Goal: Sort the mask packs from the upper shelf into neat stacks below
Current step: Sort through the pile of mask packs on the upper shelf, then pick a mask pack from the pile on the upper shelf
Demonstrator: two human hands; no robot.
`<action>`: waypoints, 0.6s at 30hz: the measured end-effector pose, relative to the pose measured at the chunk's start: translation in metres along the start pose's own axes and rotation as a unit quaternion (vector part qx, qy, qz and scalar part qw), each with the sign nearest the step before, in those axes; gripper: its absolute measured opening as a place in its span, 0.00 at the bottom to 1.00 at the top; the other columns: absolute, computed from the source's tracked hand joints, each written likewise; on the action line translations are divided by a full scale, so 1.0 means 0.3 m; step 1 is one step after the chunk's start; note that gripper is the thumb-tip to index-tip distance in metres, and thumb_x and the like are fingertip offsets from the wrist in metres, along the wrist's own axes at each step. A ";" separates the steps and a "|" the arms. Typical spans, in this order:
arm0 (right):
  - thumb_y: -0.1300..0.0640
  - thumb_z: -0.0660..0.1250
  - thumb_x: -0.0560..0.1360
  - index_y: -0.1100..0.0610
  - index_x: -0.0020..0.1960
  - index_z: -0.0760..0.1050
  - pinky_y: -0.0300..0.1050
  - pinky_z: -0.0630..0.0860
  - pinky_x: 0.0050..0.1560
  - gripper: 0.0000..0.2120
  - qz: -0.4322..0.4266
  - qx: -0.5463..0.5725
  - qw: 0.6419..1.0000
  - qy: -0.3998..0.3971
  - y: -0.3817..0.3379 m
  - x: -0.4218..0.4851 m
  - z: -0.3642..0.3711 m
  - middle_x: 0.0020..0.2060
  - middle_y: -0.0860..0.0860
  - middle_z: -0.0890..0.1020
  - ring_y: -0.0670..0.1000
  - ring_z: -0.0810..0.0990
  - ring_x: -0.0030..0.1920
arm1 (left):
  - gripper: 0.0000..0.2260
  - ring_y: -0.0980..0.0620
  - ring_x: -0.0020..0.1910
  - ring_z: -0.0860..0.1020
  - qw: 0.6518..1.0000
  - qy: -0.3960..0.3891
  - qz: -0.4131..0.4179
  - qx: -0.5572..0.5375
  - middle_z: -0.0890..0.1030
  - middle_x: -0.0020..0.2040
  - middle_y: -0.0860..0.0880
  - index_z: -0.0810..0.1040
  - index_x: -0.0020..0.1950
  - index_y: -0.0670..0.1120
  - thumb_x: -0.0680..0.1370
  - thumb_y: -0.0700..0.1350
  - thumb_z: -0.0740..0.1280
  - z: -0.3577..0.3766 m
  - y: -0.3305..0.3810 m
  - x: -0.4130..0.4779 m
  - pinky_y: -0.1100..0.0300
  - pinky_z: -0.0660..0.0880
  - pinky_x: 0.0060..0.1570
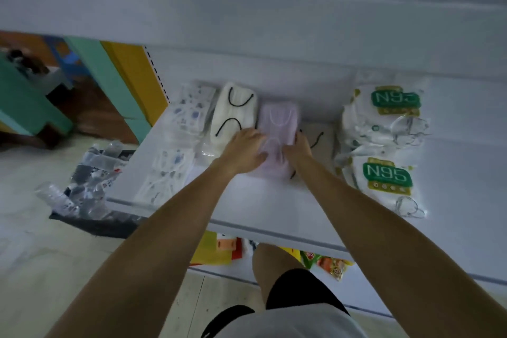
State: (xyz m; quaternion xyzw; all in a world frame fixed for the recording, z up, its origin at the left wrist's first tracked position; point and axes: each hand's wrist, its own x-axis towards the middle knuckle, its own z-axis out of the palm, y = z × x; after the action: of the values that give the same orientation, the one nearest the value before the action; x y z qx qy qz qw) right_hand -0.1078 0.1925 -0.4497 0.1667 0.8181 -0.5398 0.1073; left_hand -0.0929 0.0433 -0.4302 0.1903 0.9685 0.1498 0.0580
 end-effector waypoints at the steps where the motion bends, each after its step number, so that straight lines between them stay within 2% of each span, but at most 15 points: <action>1: 0.63 0.62 0.76 0.64 0.66 0.67 0.39 0.74 0.44 0.19 0.005 0.003 1.000 -0.009 0.014 0.008 0.019 0.57 0.60 0.77 0.57 0.77 0.54 | 0.19 0.44 0.67 0.66 0.998 -0.020 0.013 0.065 0.73 0.64 0.44 0.70 0.67 0.43 0.78 0.50 0.62 0.013 -0.006 0.000 0.52 0.61 0.66; 3: 0.59 0.61 0.78 0.61 0.70 0.63 0.38 0.72 0.46 0.22 0.007 -0.016 1.000 -0.009 0.031 0.008 0.041 0.64 0.59 0.73 0.56 0.74 0.59 | 0.19 0.46 0.69 0.64 0.992 -0.043 0.012 0.117 0.73 0.66 0.46 0.70 0.68 0.46 0.79 0.52 0.60 0.037 -0.009 -0.004 0.52 0.58 0.67; 4: 0.58 0.61 0.77 0.59 0.72 0.60 0.43 0.73 0.52 0.24 0.003 -0.053 0.999 0.004 0.028 -0.007 0.036 0.67 0.58 0.69 0.57 0.71 0.63 | 0.19 0.46 0.69 0.64 0.992 -0.042 0.009 0.121 0.72 0.66 0.46 0.70 0.69 0.46 0.79 0.51 0.60 0.046 -0.011 -0.007 0.52 0.58 0.67; 6: 0.57 0.61 0.77 0.58 0.75 0.52 0.52 0.63 0.68 0.31 -0.014 -0.120 0.992 0.034 0.019 -0.032 0.011 0.74 0.55 0.58 0.58 0.59 0.72 | 0.20 0.45 0.70 0.62 0.994 -0.024 0.004 0.105 0.69 0.69 0.46 0.67 0.71 0.46 0.80 0.49 0.59 0.043 -0.005 -0.025 0.52 0.57 0.68; 7: 0.57 0.61 0.77 0.59 0.76 0.49 0.52 0.58 0.71 0.32 -0.028 -0.137 0.989 0.042 0.011 -0.051 -0.008 0.75 0.55 0.54 0.58 0.54 0.74 | 0.21 0.45 0.71 0.61 0.995 -0.013 0.001 0.096 0.67 0.70 0.45 0.65 0.72 0.45 0.80 0.48 0.59 0.032 0.002 -0.041 0.52 0.56 0.69; 13: 0.57 0.61 0.78 0.59 0.76 0.49 0.49 0.56 0.72 0.32 -0.116 -0.204 0.971 0.038 -0.023 -0.287 -0.101 0.75 0.57 0.55 0.57 0.55 0.74 | 0.24 0.46 0.75 0.54 0.998 -0.001 -0.056 0.009 0.56 0.77 0.44 0.57 0.76 0.44 0.81 0.47 0.57 -0.108 0.035 -0.235 0.52 0.51 0.73; 18: 0.55 0.61 0.78 0.58 0.76 0.53 0.51 0.56 0.72 0.30 -0.200 -0.264 0.944 0.013 -0.068 -0.633 -0.133 0.74 0.57 0.58 0.57 0.57 0.73 | 0.23 0.45 0.74 0.59 0.993 0.051 -0.012 -0.104 0.60 0.75 0.43 0.57 0.76 0.41 0.82 0.44 0.58 -0.262 0.115 -0.500 0.56 0.55 0.71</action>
State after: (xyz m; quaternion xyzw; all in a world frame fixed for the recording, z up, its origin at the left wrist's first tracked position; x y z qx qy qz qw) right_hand 0.0595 0.1919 -0.3491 -0.0276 0.9491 -0.3126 0.0272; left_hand 0.0440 -0.0052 -0.3366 0.1639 0.9515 0.2587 0.0296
